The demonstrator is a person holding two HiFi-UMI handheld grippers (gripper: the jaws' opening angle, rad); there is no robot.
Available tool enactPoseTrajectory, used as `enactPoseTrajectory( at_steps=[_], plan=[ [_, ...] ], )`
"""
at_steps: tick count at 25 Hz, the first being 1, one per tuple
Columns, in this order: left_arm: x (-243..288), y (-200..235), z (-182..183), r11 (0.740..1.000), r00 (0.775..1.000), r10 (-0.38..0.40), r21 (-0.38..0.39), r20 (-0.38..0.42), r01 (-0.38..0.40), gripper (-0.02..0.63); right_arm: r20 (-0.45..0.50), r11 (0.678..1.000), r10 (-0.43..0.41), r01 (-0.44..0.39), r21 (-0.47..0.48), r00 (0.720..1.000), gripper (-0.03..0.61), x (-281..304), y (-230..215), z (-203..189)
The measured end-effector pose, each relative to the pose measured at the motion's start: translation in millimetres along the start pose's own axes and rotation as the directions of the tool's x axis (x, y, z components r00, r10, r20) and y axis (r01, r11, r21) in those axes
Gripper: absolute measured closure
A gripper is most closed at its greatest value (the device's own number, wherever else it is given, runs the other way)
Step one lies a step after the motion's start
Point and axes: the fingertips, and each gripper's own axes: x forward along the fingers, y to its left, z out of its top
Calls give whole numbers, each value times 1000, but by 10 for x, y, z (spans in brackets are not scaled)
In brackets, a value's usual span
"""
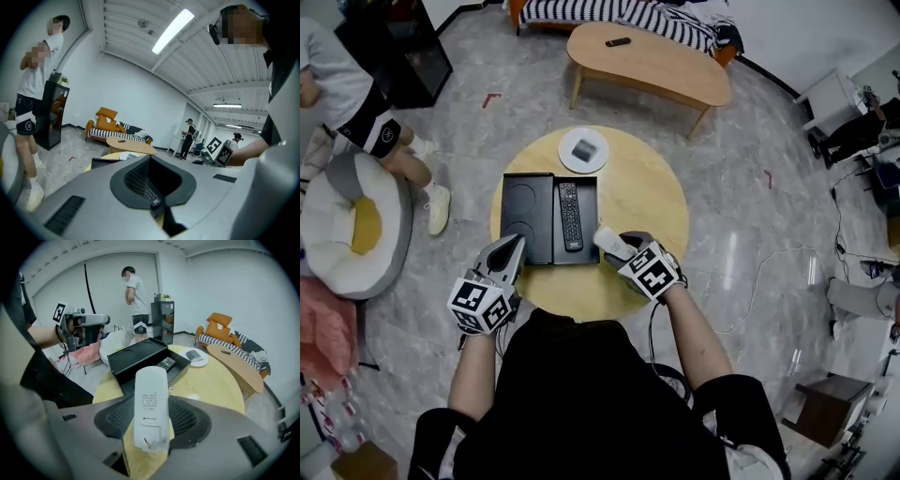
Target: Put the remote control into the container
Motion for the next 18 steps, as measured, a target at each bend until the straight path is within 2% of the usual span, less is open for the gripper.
enactPoseTrajectory(
  at_steps=[4,9,15,18],
  plan=[
    [-33,158,42,1000,1000,3,-2,1,-3,606,47,995,-34,30,92,998,344,63,-39,286],
    [-92,309,68,1000,1000,1,-11,4,-1,606,92,968,-66,42,247,994,344,163,-53,576],
    [-183,518,96,1000,1000,-3,-10,2,3,607,82,941,-113,80,329,990,344,354,-54,786],
    [-229,623,116,1000,1000,-5,-1,-1,5,606,67,908,-139,100,407,988,344,482,-82,813]
  ],
)
